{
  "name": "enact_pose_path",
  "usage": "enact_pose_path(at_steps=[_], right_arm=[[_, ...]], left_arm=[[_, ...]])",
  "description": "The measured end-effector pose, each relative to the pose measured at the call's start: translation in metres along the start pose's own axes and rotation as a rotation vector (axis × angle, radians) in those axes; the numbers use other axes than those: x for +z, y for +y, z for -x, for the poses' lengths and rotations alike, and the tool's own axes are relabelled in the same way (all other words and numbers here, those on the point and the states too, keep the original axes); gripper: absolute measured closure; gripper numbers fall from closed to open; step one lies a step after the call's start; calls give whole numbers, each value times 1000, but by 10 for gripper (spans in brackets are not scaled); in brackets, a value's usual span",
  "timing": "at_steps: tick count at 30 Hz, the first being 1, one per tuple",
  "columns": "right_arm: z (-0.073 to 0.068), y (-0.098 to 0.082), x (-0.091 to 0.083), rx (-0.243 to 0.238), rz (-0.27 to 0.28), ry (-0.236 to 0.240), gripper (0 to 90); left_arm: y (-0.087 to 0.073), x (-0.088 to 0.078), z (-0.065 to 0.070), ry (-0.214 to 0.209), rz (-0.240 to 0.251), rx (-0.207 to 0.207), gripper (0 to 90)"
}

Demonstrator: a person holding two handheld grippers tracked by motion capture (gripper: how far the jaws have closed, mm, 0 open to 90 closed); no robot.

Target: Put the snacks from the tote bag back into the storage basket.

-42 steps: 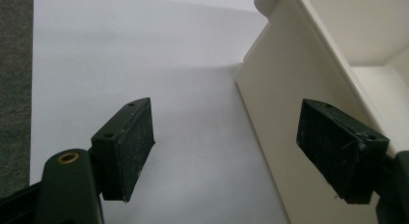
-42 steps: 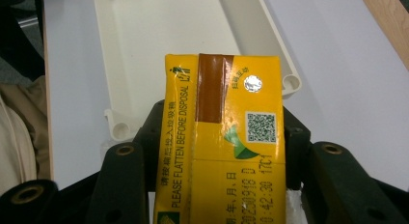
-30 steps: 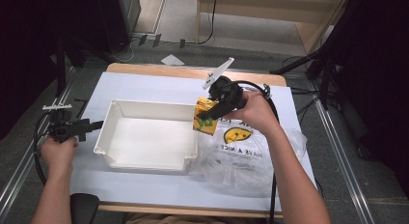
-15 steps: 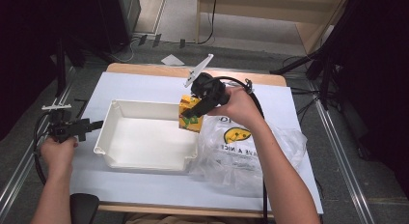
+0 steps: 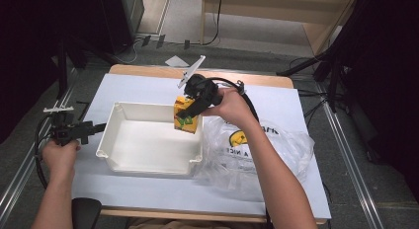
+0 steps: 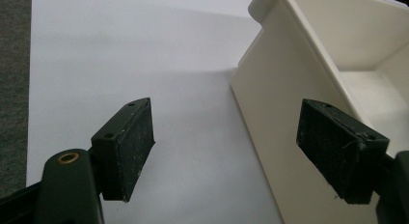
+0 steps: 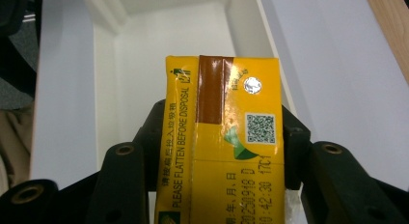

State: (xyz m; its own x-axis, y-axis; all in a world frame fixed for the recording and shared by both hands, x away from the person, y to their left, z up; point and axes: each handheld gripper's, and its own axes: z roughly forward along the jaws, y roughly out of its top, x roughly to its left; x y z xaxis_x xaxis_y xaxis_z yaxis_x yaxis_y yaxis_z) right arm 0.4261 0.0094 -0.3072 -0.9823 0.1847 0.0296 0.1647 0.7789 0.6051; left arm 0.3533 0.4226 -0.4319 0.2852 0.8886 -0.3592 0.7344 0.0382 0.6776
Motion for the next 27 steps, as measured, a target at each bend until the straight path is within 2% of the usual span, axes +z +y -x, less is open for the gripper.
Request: enact_pose_path(at_steps=[4,9,10,18,23,27], right_arm=[[6,1,17,-12,-31,-5,529],[12,0,30,4,-52,7,529],[14,-1,36,-10,-56,-2,529],[21,-8,55,5,-73,-10,529],[22,-11,66,-13,-99,-24,528],[23,-12,73,-6,-92,-7,528]], left_arm=[[0,-1,0,-2,2,-1,219],[0,-1,-1,-2,6,-5,219],[0,-1,-1,-2,5,-4,219],[0,-2,-2,-3,7,-6,219],[0,-1,-2,-4,7,-6,219],[0,-2,-2,-3,8,-6,219]])
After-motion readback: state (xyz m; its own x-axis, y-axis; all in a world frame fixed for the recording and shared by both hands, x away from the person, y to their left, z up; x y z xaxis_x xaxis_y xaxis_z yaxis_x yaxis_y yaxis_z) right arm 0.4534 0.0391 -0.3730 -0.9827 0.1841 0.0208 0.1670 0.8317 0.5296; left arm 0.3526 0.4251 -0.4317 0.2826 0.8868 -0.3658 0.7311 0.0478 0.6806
